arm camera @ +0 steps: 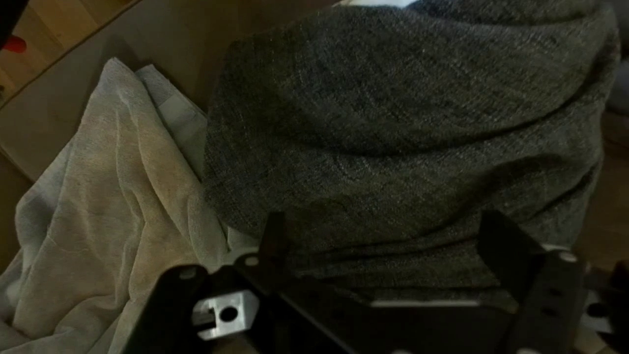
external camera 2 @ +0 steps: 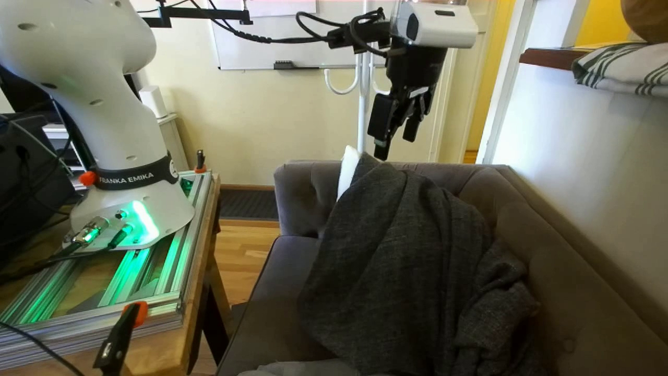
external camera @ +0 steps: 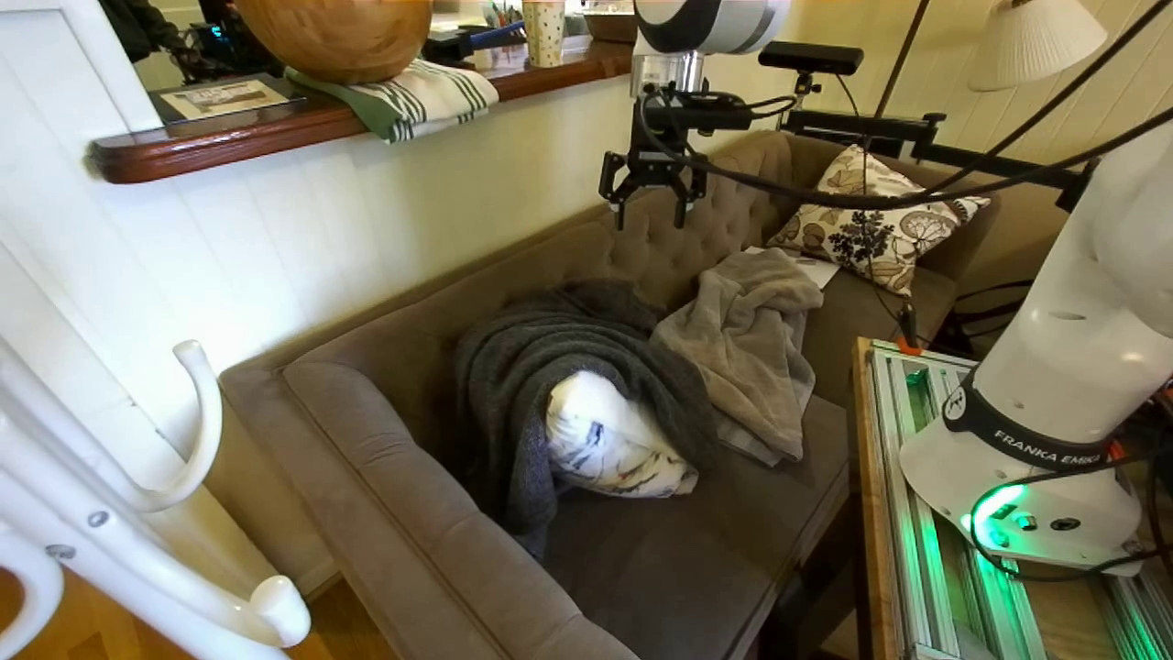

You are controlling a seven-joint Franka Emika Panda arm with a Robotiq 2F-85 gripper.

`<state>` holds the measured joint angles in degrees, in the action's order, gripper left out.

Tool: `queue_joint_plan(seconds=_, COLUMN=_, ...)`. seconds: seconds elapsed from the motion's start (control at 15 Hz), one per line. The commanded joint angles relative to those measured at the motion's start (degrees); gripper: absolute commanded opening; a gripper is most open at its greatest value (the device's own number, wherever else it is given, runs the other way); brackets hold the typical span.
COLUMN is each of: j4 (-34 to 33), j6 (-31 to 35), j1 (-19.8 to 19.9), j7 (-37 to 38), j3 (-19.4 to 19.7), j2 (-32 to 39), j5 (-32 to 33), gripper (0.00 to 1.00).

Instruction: Move the grey cloth to the left.

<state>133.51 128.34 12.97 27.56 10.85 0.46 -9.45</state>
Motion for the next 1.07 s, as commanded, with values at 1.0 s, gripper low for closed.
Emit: queue_joint_plan(seconds=1.0, j4=-19.58, j6=25.29, j1=9.48, j7=-7.10, j3=1.87, j2=37.67, j5=-17.35, gripper=1.00)
